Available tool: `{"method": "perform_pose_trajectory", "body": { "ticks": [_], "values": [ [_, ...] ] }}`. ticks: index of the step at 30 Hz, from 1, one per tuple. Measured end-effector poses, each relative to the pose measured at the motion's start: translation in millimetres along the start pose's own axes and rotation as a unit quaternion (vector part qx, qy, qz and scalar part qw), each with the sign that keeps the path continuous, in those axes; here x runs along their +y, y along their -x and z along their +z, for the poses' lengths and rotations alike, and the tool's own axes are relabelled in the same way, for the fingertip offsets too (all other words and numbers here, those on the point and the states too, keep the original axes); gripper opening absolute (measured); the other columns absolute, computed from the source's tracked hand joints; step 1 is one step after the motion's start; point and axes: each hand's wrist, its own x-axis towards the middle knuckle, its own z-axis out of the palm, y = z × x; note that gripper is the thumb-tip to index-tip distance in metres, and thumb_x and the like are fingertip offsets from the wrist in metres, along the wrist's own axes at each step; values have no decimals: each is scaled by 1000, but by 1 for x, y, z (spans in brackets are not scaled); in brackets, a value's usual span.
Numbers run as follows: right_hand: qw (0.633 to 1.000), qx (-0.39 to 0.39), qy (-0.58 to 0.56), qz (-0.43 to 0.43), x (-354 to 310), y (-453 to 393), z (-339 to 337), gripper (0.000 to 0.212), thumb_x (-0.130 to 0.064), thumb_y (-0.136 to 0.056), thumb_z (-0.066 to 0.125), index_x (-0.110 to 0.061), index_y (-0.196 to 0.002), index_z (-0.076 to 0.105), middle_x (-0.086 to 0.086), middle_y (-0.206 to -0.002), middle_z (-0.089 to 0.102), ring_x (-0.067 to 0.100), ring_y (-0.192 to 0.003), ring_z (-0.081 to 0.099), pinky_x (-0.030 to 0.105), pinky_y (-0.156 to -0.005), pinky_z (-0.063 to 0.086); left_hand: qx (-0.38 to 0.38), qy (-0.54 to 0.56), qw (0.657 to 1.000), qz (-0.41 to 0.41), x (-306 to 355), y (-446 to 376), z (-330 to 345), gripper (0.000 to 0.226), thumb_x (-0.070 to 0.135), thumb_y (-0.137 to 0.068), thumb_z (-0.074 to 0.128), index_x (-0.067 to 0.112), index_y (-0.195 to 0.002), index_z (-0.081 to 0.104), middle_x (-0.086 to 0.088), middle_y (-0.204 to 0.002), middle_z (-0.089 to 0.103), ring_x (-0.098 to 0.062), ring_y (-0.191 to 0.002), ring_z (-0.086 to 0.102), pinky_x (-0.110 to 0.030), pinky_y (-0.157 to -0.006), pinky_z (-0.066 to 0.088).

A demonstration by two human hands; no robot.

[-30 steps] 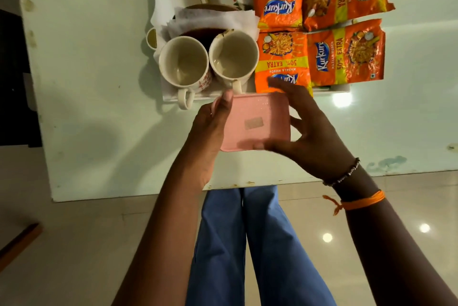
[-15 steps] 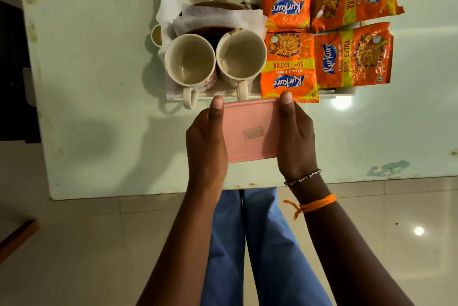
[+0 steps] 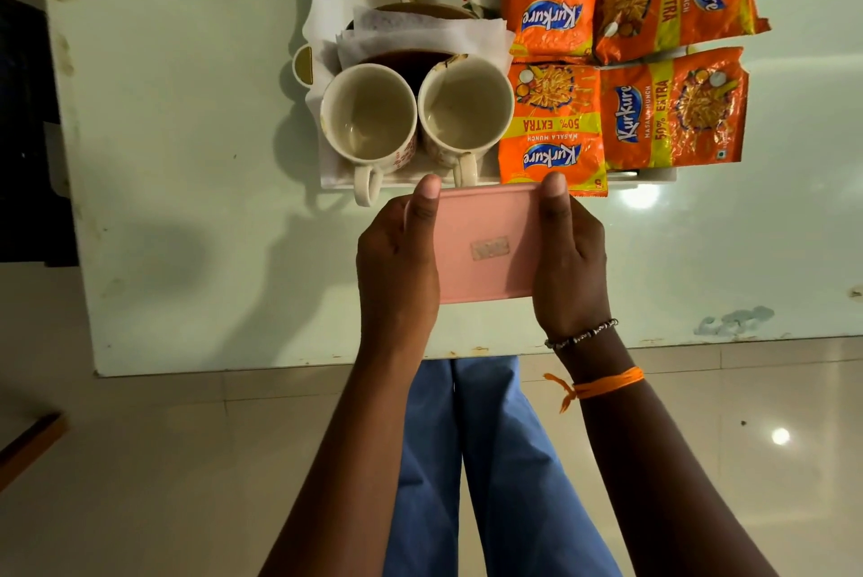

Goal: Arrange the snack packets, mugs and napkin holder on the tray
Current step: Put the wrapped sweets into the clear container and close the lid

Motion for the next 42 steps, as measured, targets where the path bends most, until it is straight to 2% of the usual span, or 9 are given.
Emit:
{"method": "perform_pose_trajectory", "body": {
  "ticks": [9, 13, 16, 21, 26, 30, 35, 39, 42],
  "values": [
    [999, -23, -33, 9, -10, -13, -1, 53, -48, -86, 29, 0, -70, 44, 8, -66, 45, 17, -65, 43, 21, -57, 33, -19, 57, 998, -1, 8, -9, 2, 37, 68, -68, 45, 35, -65, 62, 11, -62, 64, -5, -63, 58, -24, -58, 47],
    [997, -46, -58, 7, -24, -27, -6, 37, -50, -86, 34, -24, -70, 56, -7, -71, 56, 12, -71, 52, 25, -64, 42, -19, 127, 992, 16, 20, -15, 0, 36, 53, -77, 57, 30, -105, 59, 6, -106, 69, -12, -101, 63, -36, -85, 49],
    [993, -46, -100, 30, -38, -44, -7, 12, -39, -94, 41, -32, -86, 49, -3, -91, 56, 24, -92, 58, 45, -73, 56, -38, 169, 984, 51, 33, -31, -4, 36, 25, -75, 63, 22, -108, 48, -6, -116, 64, -16, -105, 62, -35, -84, 50],
    [988, -56, -136, 40, -65, -84, -3, 18, -10, -93, 45, -23, -81, 43, -4, -86, 53, 19, -91, 56, 40, -69, 58, -9, 95, 987, 132, 64, -72, -10, 29, 3, -80, 64, 8, -109, 60, -9, -106, 69, -15, -96, 67, -29, -82, 54],
    [992, -65, -107, 6, -91, -123, 9, 23, 9, -85, 44, -11, -92, 53, 9, -96, 60, 25, -94, 61, 43, -75, 59, -27, -17, 989, 143, 97, -119, -14, 45, -2, -84, 51, 17, -125, 57, 1, -118, 66, -11, -108, 62, -33, -90, 54],
    [996, -50, -79, -1, -99, -152, 26, 29, 11, -82, 46, -3, -104, 60, 6, -89, 60, 25, -91, 62, 40, -77, 59, -27, -97, 984, 150, 115, -145, -13, 51, 0, -84, 50, 26, -128, 54, 11, -124, 60, -8, -113, 54, -13, -79, 52],
    [1000, -3, 16, -2, -91, -190, 39, 26, 2, -81, 58, -3, -105, 64, 4, -81, 62, 26, -89, 67, 44, -80, 58, 16, -142, 981, 134, 123, -174, -9, 40, 5, -84, 61, 18, -122, 59, -1, -123, 63, -14, -112, 58, -25, -88, 53],
    [997, -12, 81, 6, -77, -208, 43, 26, 1, -80, 58, -1, -105, 65, 20, -103, 68, 33, -99, 65, 47, -89, 54, 4, -138, 985, 102, 114, -188, -5, 39, -1, -81, 63, 9, -118, 61, -7, -113, 68, -16, -102, 64, -30, -88, 55],
    [992, -12, 125, -12, -69, -211, 47, 27, -1, -80, 57, -5, -105, 67, 19, -106, 69, 27, -97, 64, 41, -91, 52, -8, -149, 984, 101, 107, -195, -4, 41, -4, -79, 62, 7, -118, 61, -8, -111, 69, -15, -99, 65, -28, -87, 55]
  ]
}}
